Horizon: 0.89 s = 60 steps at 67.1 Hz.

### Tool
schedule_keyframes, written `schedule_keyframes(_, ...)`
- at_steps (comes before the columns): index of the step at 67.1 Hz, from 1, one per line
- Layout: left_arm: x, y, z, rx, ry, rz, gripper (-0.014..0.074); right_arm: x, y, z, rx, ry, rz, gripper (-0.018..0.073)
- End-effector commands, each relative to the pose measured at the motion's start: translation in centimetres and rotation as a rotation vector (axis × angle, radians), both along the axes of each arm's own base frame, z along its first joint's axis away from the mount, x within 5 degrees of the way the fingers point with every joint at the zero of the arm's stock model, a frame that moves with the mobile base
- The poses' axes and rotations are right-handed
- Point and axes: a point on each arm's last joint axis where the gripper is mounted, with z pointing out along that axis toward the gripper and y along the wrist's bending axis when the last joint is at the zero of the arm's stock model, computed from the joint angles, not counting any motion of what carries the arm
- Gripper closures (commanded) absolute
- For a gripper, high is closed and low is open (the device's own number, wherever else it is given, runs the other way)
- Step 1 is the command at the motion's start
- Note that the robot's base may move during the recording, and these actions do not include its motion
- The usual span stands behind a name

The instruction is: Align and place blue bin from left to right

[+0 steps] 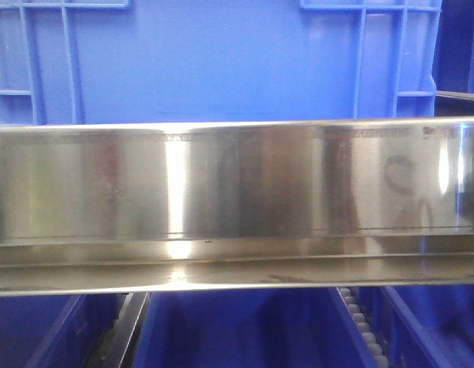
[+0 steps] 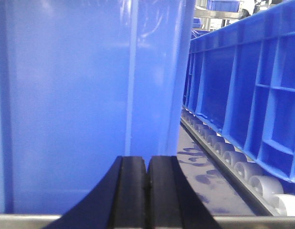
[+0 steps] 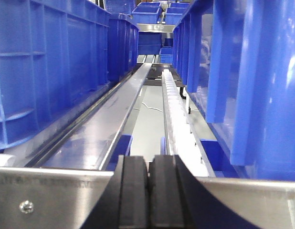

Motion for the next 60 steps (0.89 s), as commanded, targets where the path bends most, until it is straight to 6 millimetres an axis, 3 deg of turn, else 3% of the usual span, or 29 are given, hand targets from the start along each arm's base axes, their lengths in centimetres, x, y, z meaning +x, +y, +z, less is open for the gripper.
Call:
schedule_keyframes(1, -0.05, -0.02, 0.22, 0.005, -0.021, -0.003, 0.0707, -0.03, -0.01, 0.18, 0.004, -0.019, 0.0, 0.0644)
schedule_keyframes(60, -0.05, -0.02, 0.22, 0.005, -0.021, -0.003, 0.0707, -0.03, -0.01, 0.18, 0.004, -0.019, 0.0, 0.0644)
